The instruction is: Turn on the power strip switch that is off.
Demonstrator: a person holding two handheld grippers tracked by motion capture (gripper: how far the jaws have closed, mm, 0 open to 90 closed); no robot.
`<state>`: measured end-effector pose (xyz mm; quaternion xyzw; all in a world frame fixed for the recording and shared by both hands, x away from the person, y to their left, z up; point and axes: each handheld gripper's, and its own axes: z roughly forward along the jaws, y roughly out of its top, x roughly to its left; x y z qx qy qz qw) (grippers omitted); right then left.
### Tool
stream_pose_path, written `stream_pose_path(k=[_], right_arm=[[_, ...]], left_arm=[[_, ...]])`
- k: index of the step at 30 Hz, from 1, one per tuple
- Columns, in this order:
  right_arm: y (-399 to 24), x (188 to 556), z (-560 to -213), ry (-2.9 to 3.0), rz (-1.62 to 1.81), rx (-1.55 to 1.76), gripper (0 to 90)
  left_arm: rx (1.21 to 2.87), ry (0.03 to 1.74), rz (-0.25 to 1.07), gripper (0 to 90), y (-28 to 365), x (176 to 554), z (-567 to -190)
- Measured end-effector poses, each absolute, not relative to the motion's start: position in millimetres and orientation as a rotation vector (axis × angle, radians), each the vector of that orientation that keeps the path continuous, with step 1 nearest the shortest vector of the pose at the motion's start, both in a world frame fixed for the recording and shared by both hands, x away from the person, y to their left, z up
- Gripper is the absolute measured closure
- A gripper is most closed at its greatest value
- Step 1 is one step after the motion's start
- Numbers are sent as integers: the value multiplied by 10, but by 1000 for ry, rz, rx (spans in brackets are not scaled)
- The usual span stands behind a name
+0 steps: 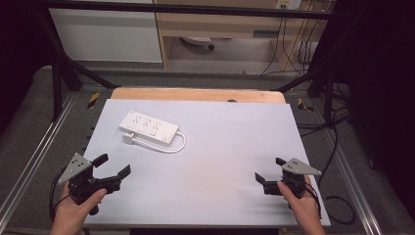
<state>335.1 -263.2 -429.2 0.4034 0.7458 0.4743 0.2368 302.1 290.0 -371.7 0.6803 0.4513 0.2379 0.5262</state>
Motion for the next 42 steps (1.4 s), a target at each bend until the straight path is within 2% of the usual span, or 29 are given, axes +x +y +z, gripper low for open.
stream_pose_path(k=[42], right_arm=[[-2588, 3362, -4326, 2072, 1258, 1115, 34]], left_arm=[[1658, 1033, 584, 65, 2578, 3560, -3269]])
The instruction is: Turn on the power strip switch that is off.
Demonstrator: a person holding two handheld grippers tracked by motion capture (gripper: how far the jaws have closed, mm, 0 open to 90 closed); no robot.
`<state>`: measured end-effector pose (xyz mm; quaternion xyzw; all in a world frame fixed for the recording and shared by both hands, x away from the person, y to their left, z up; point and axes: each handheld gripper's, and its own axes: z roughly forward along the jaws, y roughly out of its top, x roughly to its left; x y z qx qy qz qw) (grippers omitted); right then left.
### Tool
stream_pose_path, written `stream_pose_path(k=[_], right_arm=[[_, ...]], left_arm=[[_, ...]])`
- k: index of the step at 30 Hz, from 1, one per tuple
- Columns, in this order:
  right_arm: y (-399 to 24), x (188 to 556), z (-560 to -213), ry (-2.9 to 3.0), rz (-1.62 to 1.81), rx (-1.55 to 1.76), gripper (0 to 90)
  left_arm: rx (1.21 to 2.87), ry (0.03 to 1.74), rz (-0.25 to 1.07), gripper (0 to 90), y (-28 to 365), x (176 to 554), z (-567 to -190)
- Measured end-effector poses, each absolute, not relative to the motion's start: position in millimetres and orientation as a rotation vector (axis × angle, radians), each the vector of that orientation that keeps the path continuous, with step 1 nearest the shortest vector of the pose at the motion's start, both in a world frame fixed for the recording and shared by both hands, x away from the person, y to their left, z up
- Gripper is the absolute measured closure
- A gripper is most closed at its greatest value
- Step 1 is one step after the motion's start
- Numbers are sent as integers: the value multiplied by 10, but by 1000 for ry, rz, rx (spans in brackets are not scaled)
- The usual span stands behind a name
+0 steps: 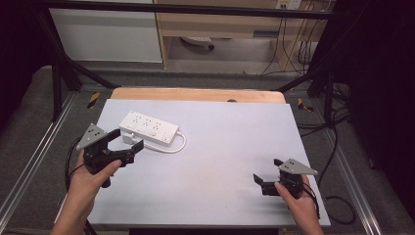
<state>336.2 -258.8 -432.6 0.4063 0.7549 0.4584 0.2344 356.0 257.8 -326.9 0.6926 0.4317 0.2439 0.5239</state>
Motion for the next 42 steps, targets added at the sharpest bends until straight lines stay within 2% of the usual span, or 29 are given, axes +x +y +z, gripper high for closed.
stream_pose_path(k=[17, 42], right_arm=[[-2577, 3364, -4331, 2095, 1254, 1095, 31], [-2558, 3345, -4316, 2100, 1273, 1088, 31]], left_arm=[[1666, 1074, 606, 68, 2613, 3739, -3242], [1676, 1063, 600, 71, 2436, 4126, -3170]])
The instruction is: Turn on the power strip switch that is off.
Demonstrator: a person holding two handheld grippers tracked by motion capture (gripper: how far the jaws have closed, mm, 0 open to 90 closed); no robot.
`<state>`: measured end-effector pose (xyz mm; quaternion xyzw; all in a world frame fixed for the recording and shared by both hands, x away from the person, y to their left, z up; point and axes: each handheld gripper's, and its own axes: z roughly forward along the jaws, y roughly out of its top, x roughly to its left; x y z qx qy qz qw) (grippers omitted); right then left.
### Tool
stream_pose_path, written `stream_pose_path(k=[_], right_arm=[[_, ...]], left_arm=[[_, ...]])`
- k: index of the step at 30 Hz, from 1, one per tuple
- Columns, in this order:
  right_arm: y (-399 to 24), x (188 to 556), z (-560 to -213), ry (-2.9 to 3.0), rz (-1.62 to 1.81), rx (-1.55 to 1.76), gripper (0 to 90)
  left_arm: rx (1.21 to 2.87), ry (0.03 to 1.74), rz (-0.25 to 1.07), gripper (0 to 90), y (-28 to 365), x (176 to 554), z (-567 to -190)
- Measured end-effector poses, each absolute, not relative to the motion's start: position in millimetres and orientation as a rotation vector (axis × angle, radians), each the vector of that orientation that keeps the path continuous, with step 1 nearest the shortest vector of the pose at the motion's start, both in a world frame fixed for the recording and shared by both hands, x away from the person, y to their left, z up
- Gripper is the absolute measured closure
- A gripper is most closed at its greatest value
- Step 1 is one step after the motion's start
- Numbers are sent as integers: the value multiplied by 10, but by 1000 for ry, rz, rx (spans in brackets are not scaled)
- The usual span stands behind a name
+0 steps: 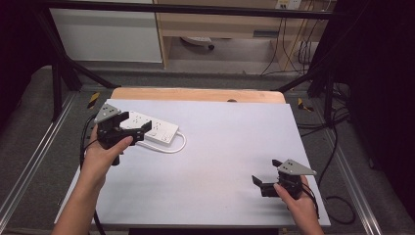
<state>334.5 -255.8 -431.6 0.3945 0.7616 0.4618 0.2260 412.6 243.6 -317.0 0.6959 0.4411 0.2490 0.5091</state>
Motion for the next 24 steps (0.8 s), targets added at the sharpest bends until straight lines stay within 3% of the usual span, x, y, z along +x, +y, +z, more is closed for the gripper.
stream_pose_path(k=[24], right_arm=[[-2537, 3359, -4332, 2114, 1259, 1083, 34]], left_arm=[[1659, 1118, 618, 233, 2510, 4329, -3147]])
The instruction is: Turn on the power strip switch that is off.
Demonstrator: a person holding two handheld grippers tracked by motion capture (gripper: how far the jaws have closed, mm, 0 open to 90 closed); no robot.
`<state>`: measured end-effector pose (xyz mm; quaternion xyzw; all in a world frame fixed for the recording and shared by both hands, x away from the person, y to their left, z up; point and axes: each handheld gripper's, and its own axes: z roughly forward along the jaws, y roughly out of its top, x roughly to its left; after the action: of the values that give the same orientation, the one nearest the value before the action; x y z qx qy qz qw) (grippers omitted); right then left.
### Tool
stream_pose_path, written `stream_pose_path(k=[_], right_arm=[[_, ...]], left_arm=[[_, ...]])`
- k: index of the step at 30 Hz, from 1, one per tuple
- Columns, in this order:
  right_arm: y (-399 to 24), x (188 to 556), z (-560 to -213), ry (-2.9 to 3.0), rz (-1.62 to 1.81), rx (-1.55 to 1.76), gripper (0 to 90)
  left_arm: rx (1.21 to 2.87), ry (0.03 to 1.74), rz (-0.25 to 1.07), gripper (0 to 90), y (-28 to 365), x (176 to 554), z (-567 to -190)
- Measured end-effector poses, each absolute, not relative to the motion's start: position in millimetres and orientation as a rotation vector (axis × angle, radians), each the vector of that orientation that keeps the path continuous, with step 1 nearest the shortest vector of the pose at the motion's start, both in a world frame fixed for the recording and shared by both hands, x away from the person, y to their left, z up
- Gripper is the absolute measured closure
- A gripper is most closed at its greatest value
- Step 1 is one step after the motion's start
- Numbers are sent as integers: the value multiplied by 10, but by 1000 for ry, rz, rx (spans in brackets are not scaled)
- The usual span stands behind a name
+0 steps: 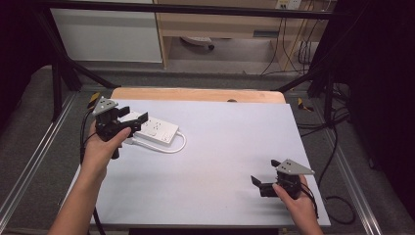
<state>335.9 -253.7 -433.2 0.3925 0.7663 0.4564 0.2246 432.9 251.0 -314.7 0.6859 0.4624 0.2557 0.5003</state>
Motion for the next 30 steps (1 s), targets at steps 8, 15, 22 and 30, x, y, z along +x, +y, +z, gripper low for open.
stream_pose_path(k=[8, 15, 22, 30], right_arm=[[-2538, 3363, -4329, 2114, 1267, 1085, 34], [-2561, 3361, -4326, 2115, 1272, 1082, 34], [-2560, 3358, -4317, 2117, 1281, 1076, 34], [-2564, 3355, -4315, 2118, 1285, 1078, 34]], left_arm=[[1682, 1119, 660, 227, 2476, 4360, -3144], [1746, 1116, 689, 250, 2433, 4403, -3196], [1783, 1124, 713, 347, 2400, 4471, -3255], [1804, 1152, 696, 502, 2399, 4560, -3357]])
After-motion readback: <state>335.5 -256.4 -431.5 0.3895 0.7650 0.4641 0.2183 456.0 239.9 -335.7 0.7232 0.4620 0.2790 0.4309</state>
